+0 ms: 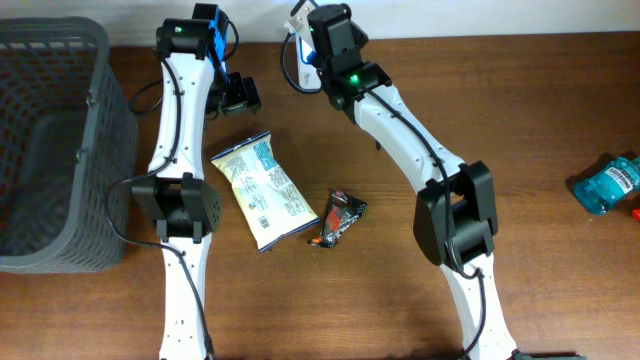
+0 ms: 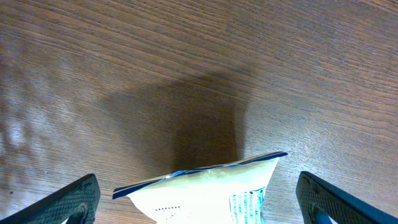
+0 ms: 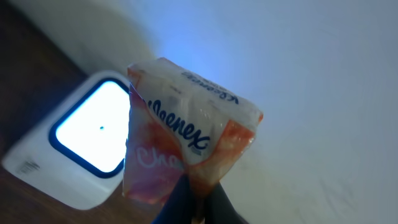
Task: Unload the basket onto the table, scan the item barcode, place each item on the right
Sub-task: 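Carry the Kleenex pack to the right table edge and release it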
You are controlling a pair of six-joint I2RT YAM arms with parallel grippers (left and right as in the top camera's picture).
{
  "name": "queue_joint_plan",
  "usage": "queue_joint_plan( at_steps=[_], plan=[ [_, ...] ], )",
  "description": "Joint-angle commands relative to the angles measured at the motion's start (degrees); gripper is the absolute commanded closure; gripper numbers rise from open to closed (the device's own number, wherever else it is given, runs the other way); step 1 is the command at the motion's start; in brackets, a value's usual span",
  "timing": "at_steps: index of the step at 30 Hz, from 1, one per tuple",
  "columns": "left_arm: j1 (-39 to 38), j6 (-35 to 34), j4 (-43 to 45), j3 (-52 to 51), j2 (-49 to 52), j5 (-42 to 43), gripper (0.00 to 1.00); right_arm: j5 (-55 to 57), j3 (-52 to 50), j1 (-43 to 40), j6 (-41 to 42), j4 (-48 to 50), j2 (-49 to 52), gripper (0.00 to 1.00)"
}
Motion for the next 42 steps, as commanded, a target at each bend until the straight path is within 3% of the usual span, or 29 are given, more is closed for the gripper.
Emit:
queue_joint_plan(
  at_steps=[1, 5, 9, 14, 19, 23, 28, 35, 36, 37, 41, 42],
  plan=[
    [0.09, -0.70, -0.07, 0.79, -0.44, -0.37, 0.01, -8.94, 0.76, -0.55, -15.45, 0.46, 2.97, 0.96],
    [0.09, -0.70, -0.04, 0.79, -0.44, -0.37, 0.01, -10.16, 0.74, -0.79, -18.45, 2.14, 4.63, 0.96],
    [0.09, -0.70, -0.07, 0.79, -0.44, -0.35, 0.01, -9.55, 0.76, -0.90, -12.48, 3.04, 5.01, 0.96],
    [0.09, -0.70, -0.07, 0.79, -0.44, -0.37, 0.01, -3.48, 0.94, -3.37, 12.39, 5.79, 0.87, 0.96],
    [0.09, -0.70, -0.04, 0.79, -0.44, -0.37, 0.01, -3.45, 0.94, -15.63, 33.99, -11.63, -9.75, 0.96],
    [0.09, -0.70, -0.04, 0.79, -0.44, -0.37, 0.01, -3.48, 0.94, -29.38, 42.69, -32.02, -13.66, 0.96],
    [0.09, -0.70, -0.07, 0.79, -0.44, -0.37, 0.01, -3.69, -0.55, -46.80, 43.54, -48.43, -13.31, 0.96],
    [0.09, -0.70, -0.07, 0.79, -0.44, -0.35, 0.01, -5.75, -7.26, -63.54, 48.48, -48.52, -12.66, 0.96],
    [0.09, -0.70, -0.07, 0.79, -0.44, -0.37, 0.01, -6.54, -8.63, -64.39, 48.46, -47.58, -12.66, 0.94],
    [0.09, -0.70, -0.07, 0.79, -0.44, -0.37, 0.01, -6.71, -10.25, -65.13, 48.46, -46.66, -12.66, 0.86],
    [0.09, -0.70, -0.04, 0.79, -0.44, -0.37, 0.01, -4.70, -13.44, -66.31, 48.48, -45.44, -12.66, 0.85],
    [0.09, -0.70, -0.04, 0.79, -0.44, -0.35, 0.01, -4.72, -13.86, -66.58, 48.48, -45.35, -12.66, 0.72]
  ],
)
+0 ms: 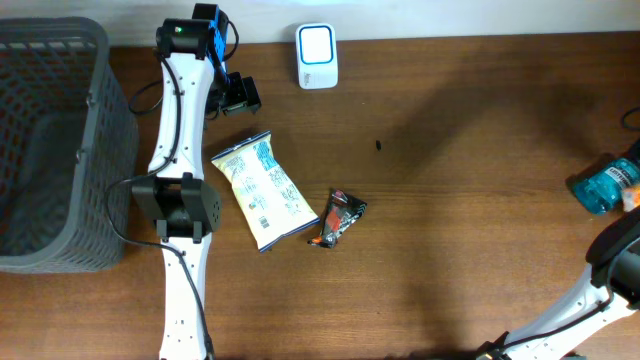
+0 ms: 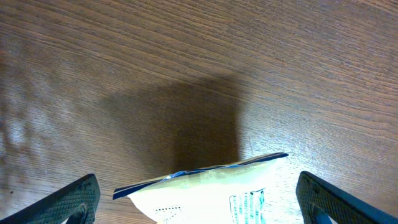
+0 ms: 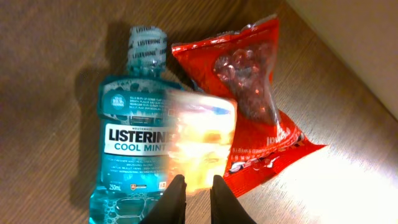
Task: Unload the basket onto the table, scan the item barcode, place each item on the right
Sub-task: 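Carry the Kleenex pack to the right table edge and release it, then reach the right gripper to the black hex wrench package and grasp it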
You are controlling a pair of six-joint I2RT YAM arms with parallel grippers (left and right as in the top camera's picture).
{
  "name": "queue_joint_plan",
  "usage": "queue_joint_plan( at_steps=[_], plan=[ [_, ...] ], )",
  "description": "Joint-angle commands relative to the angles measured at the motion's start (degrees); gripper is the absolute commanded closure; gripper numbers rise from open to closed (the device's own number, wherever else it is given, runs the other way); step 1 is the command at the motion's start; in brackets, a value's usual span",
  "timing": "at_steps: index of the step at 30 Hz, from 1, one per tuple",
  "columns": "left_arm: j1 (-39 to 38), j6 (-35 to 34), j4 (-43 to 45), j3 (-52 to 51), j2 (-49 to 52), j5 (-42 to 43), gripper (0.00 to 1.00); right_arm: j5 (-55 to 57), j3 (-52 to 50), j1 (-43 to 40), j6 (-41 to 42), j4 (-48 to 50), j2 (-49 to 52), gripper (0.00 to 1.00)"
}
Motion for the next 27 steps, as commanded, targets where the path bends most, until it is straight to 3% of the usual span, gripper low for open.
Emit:
queue_joint_plan(
  at_steps=[1, 2, 4, 6, 9, 11, 17, 21, 23, 27],
  plan=[
    [0.09, -0.52, -0.07, 0.79, -0.44, -0.24, 0.01, 0.96, -1.29, -0.87, 0.83, 0.15, 0.22, 0.57],
    [0.09, -0.52, -0.09, 0.79, -0.44, -0.24, 0.01, 0.94, -1.29, -0.87, 0.81, 0.00, 0.20, 0.28],
    [0.09, -0.52, -0.07, 0.79, -0.44, -0.24, 0.01, -5.14, -1.29, -0.85, 0.79, -0.76, 0.20, 0.11],
    [0.09, -0.52, -0.07, 0.79, -0.44, -0.24, 0.01, -19.08, -1.27, -0.85, -0.55, -1.95, 0.09, 0.05],
    [0.09, -0.52, -0.09, 0.79, -0.44, -0.24, 0.01, -51.12, -1.29, -0.26, -9.05, -3.43, 0.09, 0.03],
    [0.09, -0.52, -0.07, 0.79, -0.44, -0.24, 0.01, -61.70, -1.29, 1.51, -10.93, -4.48, 0.09, 0.03],
    [0.09, -0.52, -0.09, 0.79, -0.44, -0.24, 0.01, -62.55, -1.29, 18.62, -17.29, -14.29, 0.09, 0.01],
    [0.09, -0.52, -0.09, 0.79, -0.44, -0.24, 0.01, -62.58, -1.29, 31.67, -16.92, -19.93, 0.09, 0.04],
    [0.09, -0.52, -0.09, 0.79, -0.44, -0.24, 0.01, -62.47, -1.29, 35.82, -14.69, -20.50, 0.09, 0.02],
    [0.09, -0.52, -0.09, 0.79, -0.44, -0.24, 0.01, -53.94, -1.29, 42.25, -2.19, -21.03, -2.01, 0.01]
  ],
)
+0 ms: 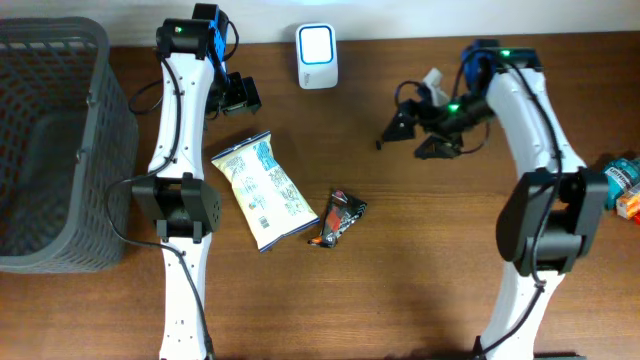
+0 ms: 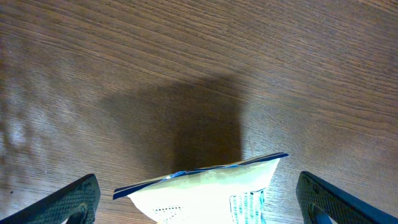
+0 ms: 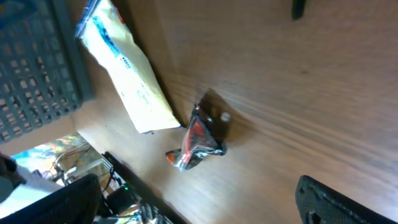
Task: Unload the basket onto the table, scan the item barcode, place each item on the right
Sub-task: 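Reach the right gripper to the black hex wrench package and grasp it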
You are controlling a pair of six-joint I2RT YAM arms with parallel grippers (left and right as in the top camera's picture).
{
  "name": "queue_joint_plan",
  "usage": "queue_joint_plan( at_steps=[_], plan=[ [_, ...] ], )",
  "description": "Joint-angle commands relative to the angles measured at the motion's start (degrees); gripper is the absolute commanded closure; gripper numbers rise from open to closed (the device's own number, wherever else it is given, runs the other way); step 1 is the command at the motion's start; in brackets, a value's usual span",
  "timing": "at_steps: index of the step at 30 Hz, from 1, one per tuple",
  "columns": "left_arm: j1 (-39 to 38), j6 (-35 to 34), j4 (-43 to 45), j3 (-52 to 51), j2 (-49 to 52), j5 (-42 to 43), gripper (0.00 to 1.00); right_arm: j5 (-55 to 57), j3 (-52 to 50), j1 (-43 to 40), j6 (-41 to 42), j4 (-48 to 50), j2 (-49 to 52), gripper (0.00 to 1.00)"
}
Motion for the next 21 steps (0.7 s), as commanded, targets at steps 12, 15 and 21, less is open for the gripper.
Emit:
queue_joint_plan(
  at_steps=[12, 15, 21],
  plan=[
    [0.09, -0.52, -0.07, 0.79, -0.44, -0.24, 0.01, 4.98, -0.42, 23.93, -23.12, -16.70, -10.10, 0.01],
    [0.09, -0.52, -0.09, 0.79, -0.44, -0.24, 0.01, 4.98, -0.42, 23.93, -23.08, -16.72, -10.10, 0.02],
    [0.09, -0.52, -0.07, 0.79, -0.44, -0.24, 0.01, 7.87, -1.01, 23.93, -6.23, -10.32, -10.10, 0.01]
  ],
)
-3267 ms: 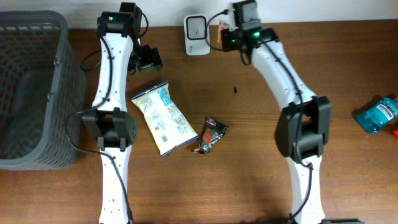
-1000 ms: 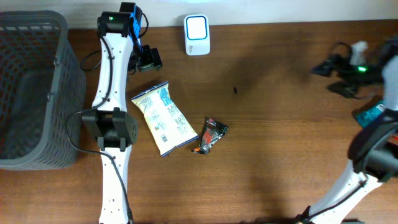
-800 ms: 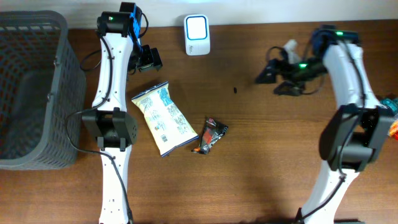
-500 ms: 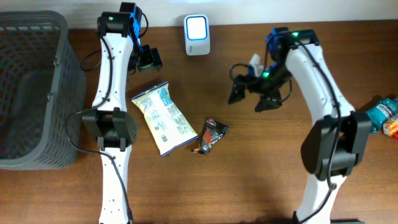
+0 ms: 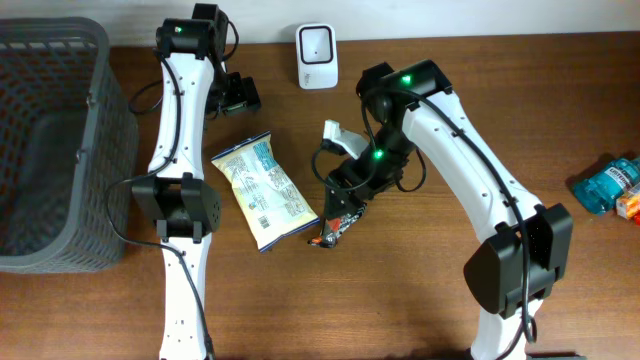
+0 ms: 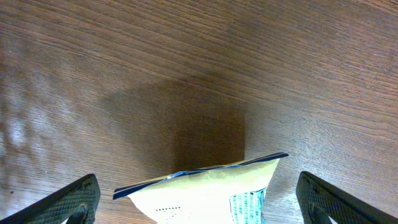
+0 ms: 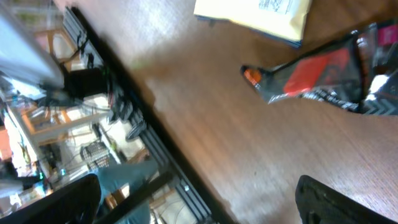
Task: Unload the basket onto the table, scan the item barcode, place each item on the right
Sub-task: 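Reach the right gripper to the black hex wrench package and grasp it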
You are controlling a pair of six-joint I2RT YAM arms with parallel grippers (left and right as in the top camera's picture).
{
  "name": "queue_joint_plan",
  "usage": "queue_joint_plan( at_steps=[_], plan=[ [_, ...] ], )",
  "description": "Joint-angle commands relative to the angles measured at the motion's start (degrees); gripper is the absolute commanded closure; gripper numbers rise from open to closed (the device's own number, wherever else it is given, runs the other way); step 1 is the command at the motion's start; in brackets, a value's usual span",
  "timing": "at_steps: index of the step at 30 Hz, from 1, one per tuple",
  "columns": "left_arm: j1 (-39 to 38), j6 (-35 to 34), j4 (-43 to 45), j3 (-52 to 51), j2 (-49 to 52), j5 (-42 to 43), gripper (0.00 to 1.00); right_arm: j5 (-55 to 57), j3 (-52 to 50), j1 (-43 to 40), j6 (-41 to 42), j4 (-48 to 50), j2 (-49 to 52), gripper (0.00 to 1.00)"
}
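A small dark snack wrapper with red and orange print lies mid-table; the right wrist view shows the wrapper at the upper right. My right gripper hovers open just above it, and nothing sits between its fingers. The white scanner stands at the table's back edge. A pale yellow chip bag lies left of the wrapper. My left gripper is open above that bag's top edge, holding nothing.
A grey mesh basket fills the left side. A blue mouthwash bottle and an orange-red packet lie at the far right edge. The right wrist view looks past the table's front edge at room clutter.
My right arm has moved from the back right of the table to just above the dark wrapper, still open. The left arm, the bag and the wrapper have not moved.
My right gripper first held a tissue pack up at the scanner. It then hung over the mouthwash bottle and red bag at the far right, the pack still between its fingers. Later it was open and empty over the table, and now stands over the dark wrapper.
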Motion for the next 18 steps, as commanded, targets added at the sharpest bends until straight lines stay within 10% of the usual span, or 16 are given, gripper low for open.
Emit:
queue_joint_plan(
  at_steps=[1, 5, 18],
  plan=[
    [0.09, -0.52, -0.09, 0.79, -0.44, -0.24, 0.01, 5.44, -1.01, 0.31, 17.44, 4.70, -0.85, 0.01],
    [0.09, -0.52, -0.07, 0.79, -0.44, -0.24, 0.01, 22.10, -5.07, 0.79, 44.57, 10.29, -0.85, 0.01],
    [0.09, -0.52, -0.09, 0.79, -0.44, -0.24, 0.01, 25.57, -15.30, 6.34, 59.82, 20.85, -0.85, 0.01]
  ],
)
